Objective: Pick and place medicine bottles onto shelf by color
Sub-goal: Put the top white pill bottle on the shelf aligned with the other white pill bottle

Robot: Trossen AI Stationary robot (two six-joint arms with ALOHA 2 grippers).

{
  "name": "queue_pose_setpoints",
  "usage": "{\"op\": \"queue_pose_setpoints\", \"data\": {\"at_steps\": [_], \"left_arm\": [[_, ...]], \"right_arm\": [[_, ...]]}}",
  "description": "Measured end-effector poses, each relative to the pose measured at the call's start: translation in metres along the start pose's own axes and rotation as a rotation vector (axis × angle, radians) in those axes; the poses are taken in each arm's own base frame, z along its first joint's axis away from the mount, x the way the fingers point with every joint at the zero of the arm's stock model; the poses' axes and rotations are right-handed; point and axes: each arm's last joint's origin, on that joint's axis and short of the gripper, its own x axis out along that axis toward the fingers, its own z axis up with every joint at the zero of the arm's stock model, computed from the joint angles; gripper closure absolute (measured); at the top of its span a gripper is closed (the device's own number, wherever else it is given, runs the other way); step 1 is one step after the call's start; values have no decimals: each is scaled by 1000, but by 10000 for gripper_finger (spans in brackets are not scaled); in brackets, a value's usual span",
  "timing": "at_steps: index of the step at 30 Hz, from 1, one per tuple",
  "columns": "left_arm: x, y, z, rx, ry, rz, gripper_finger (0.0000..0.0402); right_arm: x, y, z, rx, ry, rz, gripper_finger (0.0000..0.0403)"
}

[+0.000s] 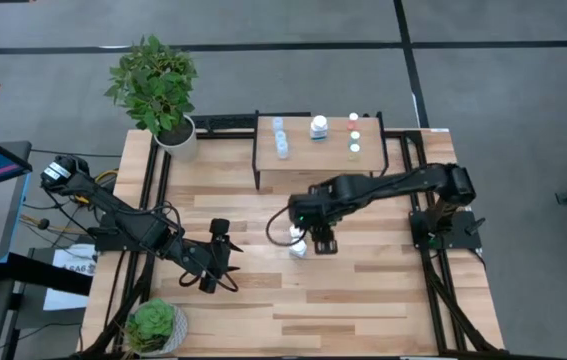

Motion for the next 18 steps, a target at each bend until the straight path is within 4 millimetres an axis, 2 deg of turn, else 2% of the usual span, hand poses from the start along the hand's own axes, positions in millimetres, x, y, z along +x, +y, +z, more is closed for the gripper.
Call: {"op": "queue_pose_setpoints", "data": {"at_steps": [4,9,18], "left_arm": [[0,0,0,1,2,0,203],[0,0,0,-1,4,0,203],[0,0,-1,10,8,1,203]], "right_arm": [[20,3,8,-21,11,2,140],[41,1,12,-69,62,-2,138],[41,-1,21,-81,-31,-3,138]]}}
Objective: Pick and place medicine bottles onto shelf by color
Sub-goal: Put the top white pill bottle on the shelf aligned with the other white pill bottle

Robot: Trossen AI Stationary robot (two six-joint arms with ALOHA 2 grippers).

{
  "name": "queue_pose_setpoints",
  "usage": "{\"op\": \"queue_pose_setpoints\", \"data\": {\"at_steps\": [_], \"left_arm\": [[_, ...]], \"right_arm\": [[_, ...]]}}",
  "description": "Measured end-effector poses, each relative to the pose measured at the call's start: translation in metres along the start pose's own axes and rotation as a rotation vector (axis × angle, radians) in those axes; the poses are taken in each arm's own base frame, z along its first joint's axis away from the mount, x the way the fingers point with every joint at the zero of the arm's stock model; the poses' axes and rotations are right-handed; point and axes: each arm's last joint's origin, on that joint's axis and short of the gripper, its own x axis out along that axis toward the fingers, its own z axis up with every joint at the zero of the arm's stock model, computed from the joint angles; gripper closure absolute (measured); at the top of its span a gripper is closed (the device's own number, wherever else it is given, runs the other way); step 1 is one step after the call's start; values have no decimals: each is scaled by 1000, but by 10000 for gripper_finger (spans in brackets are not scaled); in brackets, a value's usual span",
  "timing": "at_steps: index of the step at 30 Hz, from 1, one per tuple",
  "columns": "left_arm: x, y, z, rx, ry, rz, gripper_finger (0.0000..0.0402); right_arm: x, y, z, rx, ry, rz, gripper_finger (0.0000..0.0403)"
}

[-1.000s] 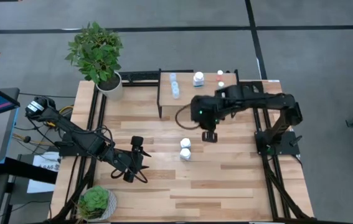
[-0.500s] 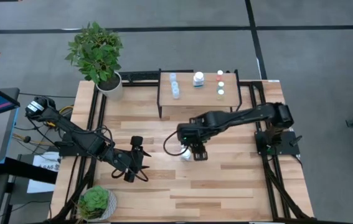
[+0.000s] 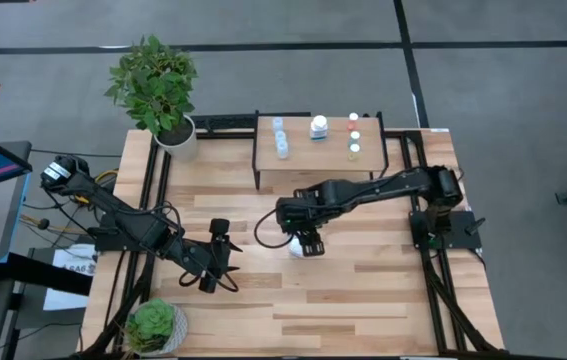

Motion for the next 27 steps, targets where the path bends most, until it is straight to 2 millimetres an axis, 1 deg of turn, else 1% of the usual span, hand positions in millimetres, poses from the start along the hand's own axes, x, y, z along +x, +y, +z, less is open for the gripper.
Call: {"op": "queue_pose_setpoints", "data": {"at_steps": [3,13,19,22,27], "left_arm": [[0,0,0,0,0,0,203],[0,0,0,0,2,-1,203],[0,0,0,20,-2,-1,203],[0,0,0,26,-2,-1,203],[0,0,0,26,-1,-1,203]], "right_arm": [[5,-4,4,13,-26,-4,138],[42,-17,-1,33,133,-10,138],[50,-21,-2,42,161,-10,138],[47,-23,0,44,129,-16,138],[49,-23,3,40,103,-18,138]]}}
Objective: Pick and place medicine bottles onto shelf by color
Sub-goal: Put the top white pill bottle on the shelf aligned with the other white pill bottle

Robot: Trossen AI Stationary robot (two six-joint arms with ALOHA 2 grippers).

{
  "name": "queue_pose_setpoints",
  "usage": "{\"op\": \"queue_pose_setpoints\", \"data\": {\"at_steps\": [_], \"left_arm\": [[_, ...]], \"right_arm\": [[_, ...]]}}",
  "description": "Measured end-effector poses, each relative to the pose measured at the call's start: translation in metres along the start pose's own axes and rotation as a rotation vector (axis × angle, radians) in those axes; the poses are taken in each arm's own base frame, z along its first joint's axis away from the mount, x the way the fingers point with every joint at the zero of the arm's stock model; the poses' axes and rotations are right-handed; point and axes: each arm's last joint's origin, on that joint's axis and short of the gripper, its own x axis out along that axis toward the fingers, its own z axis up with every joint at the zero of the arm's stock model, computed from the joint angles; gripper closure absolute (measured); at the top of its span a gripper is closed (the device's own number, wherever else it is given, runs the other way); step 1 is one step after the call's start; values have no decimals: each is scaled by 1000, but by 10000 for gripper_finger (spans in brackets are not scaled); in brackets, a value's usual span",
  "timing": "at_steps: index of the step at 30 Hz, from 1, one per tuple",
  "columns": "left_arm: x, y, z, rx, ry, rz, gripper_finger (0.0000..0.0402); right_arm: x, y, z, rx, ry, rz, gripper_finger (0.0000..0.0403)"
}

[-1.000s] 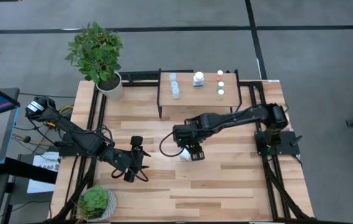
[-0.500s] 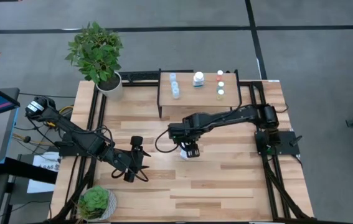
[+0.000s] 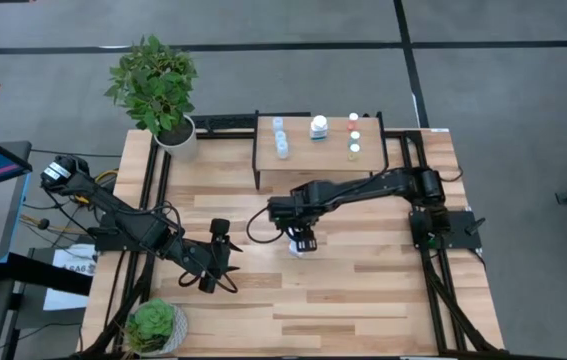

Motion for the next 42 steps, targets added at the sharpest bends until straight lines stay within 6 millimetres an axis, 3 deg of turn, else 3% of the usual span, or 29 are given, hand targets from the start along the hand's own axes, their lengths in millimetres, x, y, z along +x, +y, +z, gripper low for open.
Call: {"op": "queue_pose_setpoints", "data": {"at_steps": [18,29,33,42], "left_arm": [[0,0,0,-1,1,-4,203],[0,0,0,1,1,-4,203],[0,0,0,9,1,-4,203],[0,0,0,12,4,-4,203]], "right_arm": [[11,0,4,-21,-1,5,142],[9,0,3,-23,4,6,245],[-8,1,2,-34,38,14,251],[-80,12,12,-79,-10,18,228]]}}
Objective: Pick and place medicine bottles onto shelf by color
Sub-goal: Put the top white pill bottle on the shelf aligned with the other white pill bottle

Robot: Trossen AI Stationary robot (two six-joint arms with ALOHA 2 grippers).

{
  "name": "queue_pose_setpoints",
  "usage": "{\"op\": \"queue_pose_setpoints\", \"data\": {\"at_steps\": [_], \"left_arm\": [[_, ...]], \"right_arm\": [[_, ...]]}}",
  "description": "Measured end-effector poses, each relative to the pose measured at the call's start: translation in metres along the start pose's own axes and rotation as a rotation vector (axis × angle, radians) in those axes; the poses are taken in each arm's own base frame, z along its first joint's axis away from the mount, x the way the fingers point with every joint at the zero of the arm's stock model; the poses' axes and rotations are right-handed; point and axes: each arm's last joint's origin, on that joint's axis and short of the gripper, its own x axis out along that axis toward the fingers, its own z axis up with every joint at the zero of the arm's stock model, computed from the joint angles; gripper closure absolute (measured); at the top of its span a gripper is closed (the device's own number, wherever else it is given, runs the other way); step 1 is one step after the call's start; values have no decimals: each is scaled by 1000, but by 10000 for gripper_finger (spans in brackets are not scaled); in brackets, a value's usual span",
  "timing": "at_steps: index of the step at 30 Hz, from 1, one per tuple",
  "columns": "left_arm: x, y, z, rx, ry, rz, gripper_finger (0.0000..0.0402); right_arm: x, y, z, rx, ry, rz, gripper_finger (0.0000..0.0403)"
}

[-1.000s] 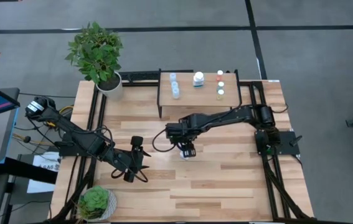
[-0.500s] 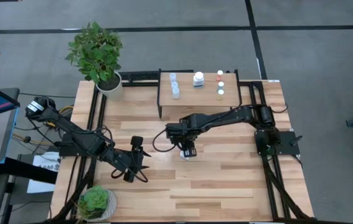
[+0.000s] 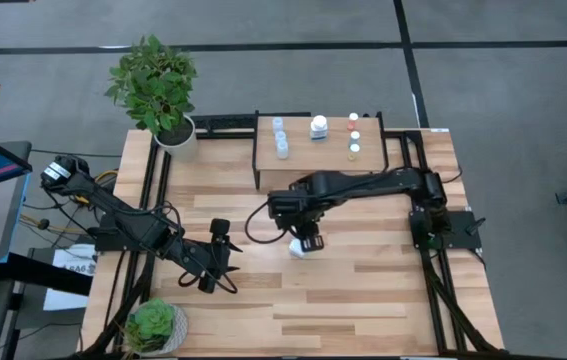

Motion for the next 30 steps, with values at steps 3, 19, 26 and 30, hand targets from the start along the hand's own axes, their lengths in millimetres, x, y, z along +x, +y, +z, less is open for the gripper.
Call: {"op": "queue_pose_setpoints", "data": {"at_steps": [3,19,26,30], "left_arm": [[0,0,0,0,0,0,203],[0,0,0,1,0,0,203],[0,0,0,23,0,0,203],[0,0,0,25,0,1,203]], "right_arm": [[-23,5,1,-22,-13,2,237],[-92,-59,-18,52,-108,-127,233],[-91,-112,-36,149,-84,-168,229],[-93,-140,-49,221,-75,-186,232]]}}
